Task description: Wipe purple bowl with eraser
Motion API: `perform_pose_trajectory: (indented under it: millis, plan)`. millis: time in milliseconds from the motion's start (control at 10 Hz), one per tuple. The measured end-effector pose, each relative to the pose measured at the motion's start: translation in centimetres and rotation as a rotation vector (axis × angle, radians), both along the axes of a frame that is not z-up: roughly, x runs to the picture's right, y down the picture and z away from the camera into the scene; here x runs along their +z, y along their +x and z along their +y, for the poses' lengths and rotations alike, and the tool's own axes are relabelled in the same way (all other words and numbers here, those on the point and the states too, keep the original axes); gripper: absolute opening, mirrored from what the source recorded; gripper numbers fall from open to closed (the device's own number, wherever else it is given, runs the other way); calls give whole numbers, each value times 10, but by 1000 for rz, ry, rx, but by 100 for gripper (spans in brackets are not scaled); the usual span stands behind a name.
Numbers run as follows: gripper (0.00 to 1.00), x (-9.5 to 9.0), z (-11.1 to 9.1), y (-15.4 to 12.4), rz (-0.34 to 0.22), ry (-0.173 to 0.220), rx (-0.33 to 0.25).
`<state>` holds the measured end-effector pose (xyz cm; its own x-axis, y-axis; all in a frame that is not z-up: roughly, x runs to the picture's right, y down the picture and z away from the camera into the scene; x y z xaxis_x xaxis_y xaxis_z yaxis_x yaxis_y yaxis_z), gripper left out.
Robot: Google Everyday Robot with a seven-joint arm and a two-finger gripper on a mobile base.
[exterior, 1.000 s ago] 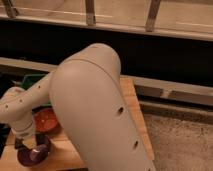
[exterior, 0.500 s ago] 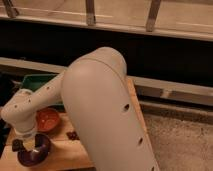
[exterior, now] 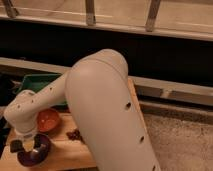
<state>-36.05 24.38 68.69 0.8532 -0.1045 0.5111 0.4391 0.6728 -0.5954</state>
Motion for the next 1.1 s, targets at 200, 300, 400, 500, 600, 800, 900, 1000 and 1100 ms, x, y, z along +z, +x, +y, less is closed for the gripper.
perform_pose_trajectory:
  millis: [200, 300, 400, 500, 600, 800, 900, 1000, 1100]
  plan:
    - [0, 1, 2, -1, -9, -12, -10]
    - [0, -1, 5, -1, -16, -21, -17]
    - [0, -2, 7, -1, -20, -28, -24]
    - [0, -3, 12, 1, -26, -42, -28]
    - [0, -3, 16, 4, -31, -60, -23]
    - [0, 0, 19, 13, -29, -84, -3]
    - [0, 5, 17, 21, -25, -92, 17]
    - [0, 11, 12, 28, -21, -96, 38]
    - [0, 14, 9, 28, -24, -95, 47]
